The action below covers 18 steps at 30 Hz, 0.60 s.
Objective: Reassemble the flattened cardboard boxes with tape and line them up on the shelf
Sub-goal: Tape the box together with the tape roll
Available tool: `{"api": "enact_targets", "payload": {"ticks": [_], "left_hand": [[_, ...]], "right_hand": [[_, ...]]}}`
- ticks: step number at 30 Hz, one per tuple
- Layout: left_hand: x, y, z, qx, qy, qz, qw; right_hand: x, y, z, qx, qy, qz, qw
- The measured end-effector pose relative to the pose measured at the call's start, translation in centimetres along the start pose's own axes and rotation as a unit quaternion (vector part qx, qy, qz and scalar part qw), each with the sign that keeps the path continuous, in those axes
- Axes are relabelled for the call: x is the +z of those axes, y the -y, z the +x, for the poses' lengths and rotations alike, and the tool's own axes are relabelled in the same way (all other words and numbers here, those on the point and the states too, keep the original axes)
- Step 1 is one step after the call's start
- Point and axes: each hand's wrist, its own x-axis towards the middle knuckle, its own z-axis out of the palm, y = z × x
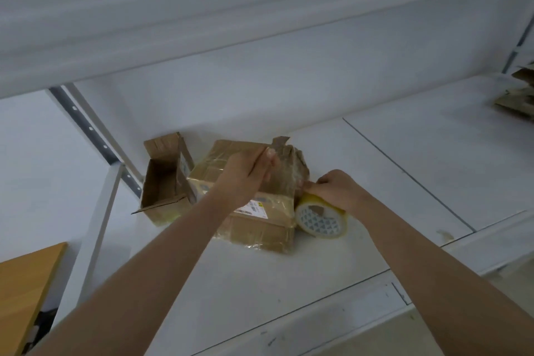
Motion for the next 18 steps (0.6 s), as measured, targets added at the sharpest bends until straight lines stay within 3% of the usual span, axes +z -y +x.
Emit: {"api": "enact_targets", "payload": {"ticks": [4, 7, 12, 18], "left_hand": [[2.0, 0.2, 2.8, -0.017, 0.065, 0.011, 0.998], [3.5, 0.8, 3.9, -0.033, 0.087, 0.104, 0.99], [4.9, 2.8, 4.0, -0.062, 0.05, 0.109, 0.991], [5.8, 3.7, 5.0, -0.077, 0.039, 0.117, 0.989]], "right_hand": [[-0.3, -0.8, -0.7, 0.016, 0.019, 0.026, 0.999], [0.0, -1.1, -1.0, 0.02, 0.025, 0.037, 0.999], [-0.5, -3.0, -1.1, 0.043, 0.123, 0.179, 0.975], [-0.2, -3.9, 1.0, 0.044, 0.009, 0.108, 0.993]]}}
